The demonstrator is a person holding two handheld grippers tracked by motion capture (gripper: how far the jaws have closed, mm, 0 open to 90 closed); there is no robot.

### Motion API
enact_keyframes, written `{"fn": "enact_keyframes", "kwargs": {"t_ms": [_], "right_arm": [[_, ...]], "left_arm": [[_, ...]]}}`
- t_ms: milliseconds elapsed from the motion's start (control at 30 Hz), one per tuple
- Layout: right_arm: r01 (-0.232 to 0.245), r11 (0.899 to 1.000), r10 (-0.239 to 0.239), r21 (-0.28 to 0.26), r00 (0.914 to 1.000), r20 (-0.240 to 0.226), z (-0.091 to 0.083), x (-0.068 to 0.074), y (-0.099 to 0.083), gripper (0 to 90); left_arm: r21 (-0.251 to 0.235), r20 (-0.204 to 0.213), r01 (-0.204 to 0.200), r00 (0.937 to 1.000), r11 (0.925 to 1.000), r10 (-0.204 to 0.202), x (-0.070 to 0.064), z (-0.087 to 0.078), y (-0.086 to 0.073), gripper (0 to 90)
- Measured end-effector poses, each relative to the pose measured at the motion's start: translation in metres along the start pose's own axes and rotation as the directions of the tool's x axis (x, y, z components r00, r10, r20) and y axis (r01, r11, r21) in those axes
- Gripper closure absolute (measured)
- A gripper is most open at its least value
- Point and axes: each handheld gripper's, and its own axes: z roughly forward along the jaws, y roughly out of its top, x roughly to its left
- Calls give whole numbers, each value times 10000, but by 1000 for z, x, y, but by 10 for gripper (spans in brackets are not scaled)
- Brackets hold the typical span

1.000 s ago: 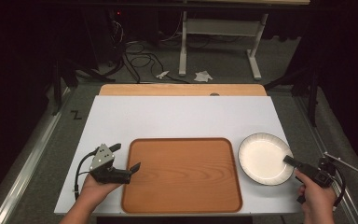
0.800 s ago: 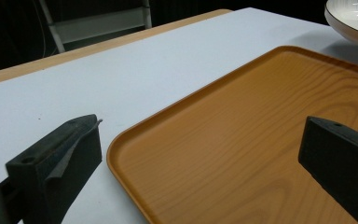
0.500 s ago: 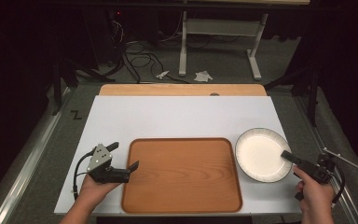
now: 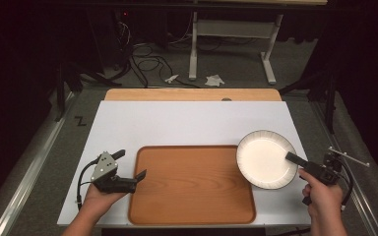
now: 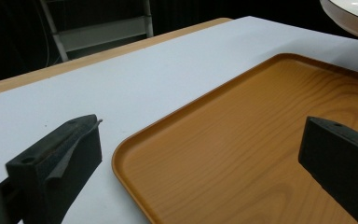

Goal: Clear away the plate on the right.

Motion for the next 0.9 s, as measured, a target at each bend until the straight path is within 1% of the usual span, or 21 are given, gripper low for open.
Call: {"fn": "enact_keyframes", "kwargs": {"t_ms": [33, 67, 100, 200, 267, 300, 333, 400, 467, 500, 600, 700, 733, 800, 833, 867, 900], "right_arm": [[0, 10000, 0, 0, 10000, 0, 0, 0, 0, 849], [137, 9999, -137, 21, 9999, -63, 3, 1, 1, 849], [177, 9998, -176, 50, 9998, -114, 5, 4, 2, 849], [340, 9993, -336, 163, 9992, -223, 14, 12, 3, 849], [359, 9990, -352, 249, 9989, -299, 19, 18, 4, 849], [441, 9984, -425, 353, 9982, -434, 25, 23, 4, 849], [451, 9982, -433, 401, 9980, -455, 27, 26, 3, 849], [504, 9978, -481, 442, 9975, -513, 30, 29, 3, 849], [700, 9961, -666, 538, 9959, -620, 36, 33, 2, 849], [756, 9950, -710, 658, 9950, -703, 41, 39, 1, 849], [837, 9937, -779, 739, 9939, -778, 46, 44, 0, 848], [914, 9922, -831, 846, 9918, -973, 58, 53, -1, 848], [914, 9922, -831, 846, 9918, -973, 58, 53, -1, 848], [1000, 9910, -899, 888, 9897, -1110, 63, 58, -3, 848], [1067, 9895, -941, 977, 9877, -1251, 70, 63, -5, 849], [1067, 9895, -941, 977, 9877, -1251, 70, 63, -5, 849], [1140, 9880, -1000, 1046, 9864, -1305, 73, 66, -5, 848]], "left_arm": [[-15, -8, 17, 10000, 10000, -17, 0, 0, 0, 3], [-35, -17, 33, 10000, 10000, -33, 0, -1, 0, 3], [-36, -16, 30, 10000, 10000, -30, 0, -1, 0, 3], [-3, -16, 24, 10000, 10000, -24, 0, 0, 0, 3], [33, -11, 1, 10000, 10000, -1, 0, 0, 0, 3], [39, -4, 4, 10000, 10000, -4, 0, 0, 0, 3], [47, 3, 3, 10000, 10000, -3, 0, 0, 0, 3], [52, -16, -11, 10000, 10000, 11, 0, 0, 0, 3], [43, -46, -21, 10000, 10000, 22, 0, 0, 0, 3], [40, -53, -19, 10000, 10000, 19, 0, 0, 0, 3], [46, -40, 7, 10000, 10000, -6, 0, 0, -1, 3], [71, -22, 35, 10000, 10000, -35, 0, 1, -2, 3], [71, -22, 35, 10000, 10000, -35, 0, 1, -2, 3], [73, -34, 74, 10000, 9999, -74, 0, 1, -2, 3], [65, -40, 105, 9999, 9999, -104, 0, 1, -2, 3], [63, -48, 132, 9999, 9999, -131, 0, 1, -2, 3], [71, -69, 158, 9999, 9999, -157, 1, 1, -3, 3]]}}
